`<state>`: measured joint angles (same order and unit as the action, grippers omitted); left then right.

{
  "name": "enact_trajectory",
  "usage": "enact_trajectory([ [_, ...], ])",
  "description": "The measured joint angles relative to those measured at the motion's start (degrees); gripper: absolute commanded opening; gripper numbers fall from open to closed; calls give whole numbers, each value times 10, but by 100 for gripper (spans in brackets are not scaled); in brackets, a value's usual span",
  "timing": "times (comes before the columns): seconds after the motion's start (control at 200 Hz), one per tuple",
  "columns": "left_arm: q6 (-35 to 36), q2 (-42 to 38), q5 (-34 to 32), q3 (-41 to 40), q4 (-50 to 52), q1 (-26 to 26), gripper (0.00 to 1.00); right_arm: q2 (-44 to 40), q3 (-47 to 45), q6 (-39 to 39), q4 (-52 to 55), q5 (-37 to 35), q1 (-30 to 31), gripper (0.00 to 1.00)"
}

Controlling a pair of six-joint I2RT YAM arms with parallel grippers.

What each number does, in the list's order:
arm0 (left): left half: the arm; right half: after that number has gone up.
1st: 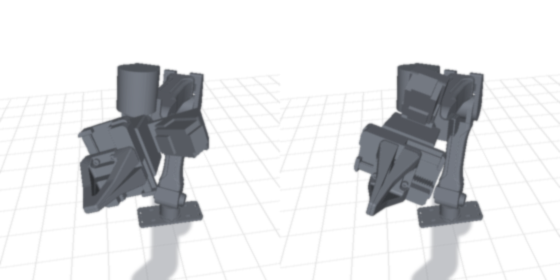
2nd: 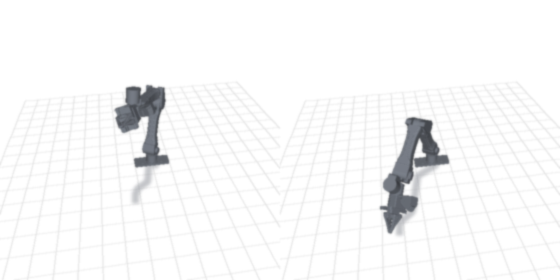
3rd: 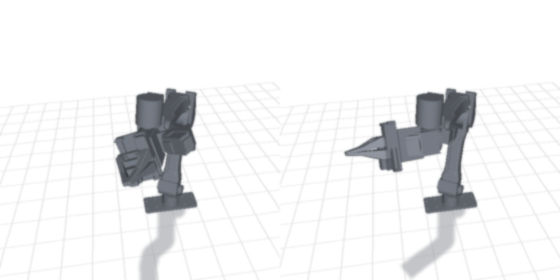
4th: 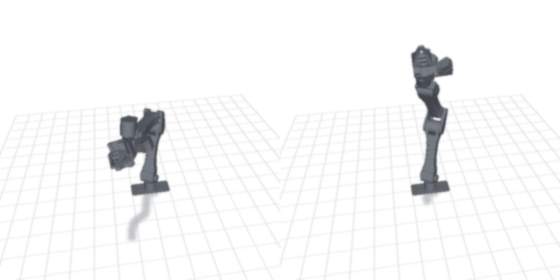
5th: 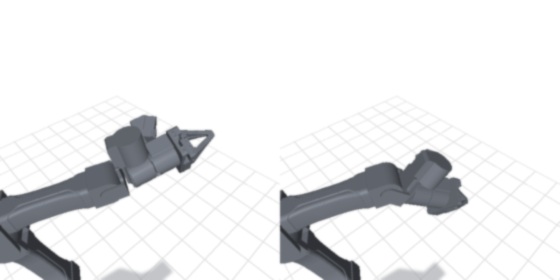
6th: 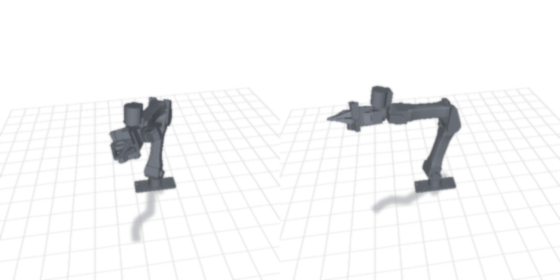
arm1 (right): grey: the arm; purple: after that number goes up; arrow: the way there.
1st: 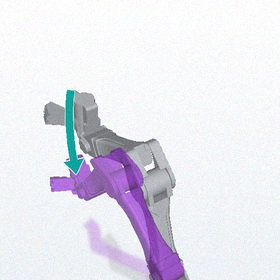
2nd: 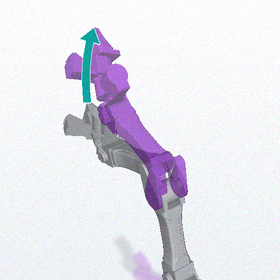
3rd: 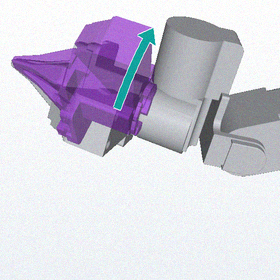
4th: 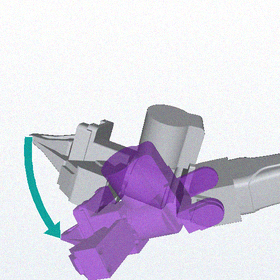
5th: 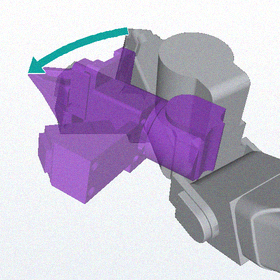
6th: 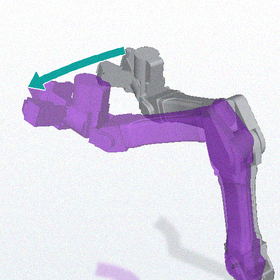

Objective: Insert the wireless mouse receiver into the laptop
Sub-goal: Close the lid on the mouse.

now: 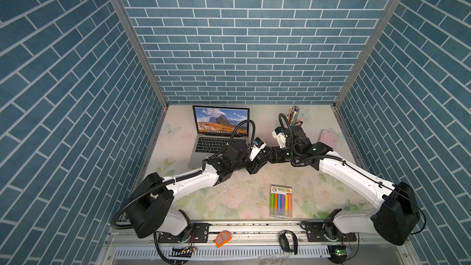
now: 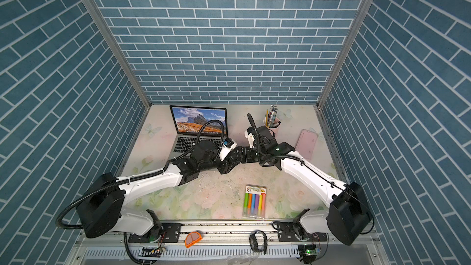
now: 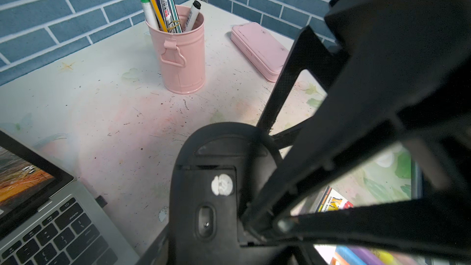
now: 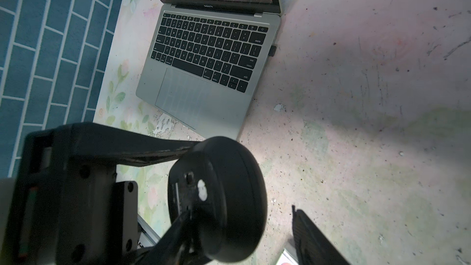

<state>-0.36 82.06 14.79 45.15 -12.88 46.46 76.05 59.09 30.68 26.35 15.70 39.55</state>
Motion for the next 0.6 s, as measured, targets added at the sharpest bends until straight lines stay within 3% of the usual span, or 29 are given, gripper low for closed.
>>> enact_trajectory([
  [0.325, -27, -9, -17, -1, -27, 0, 47, -71, 26, 59, -23, -27, -8, 74],
  [0.595, -64, -13, -21, -3, -51, 0, 47, -94, -5, 187, -85, -40, -41, 64],
])
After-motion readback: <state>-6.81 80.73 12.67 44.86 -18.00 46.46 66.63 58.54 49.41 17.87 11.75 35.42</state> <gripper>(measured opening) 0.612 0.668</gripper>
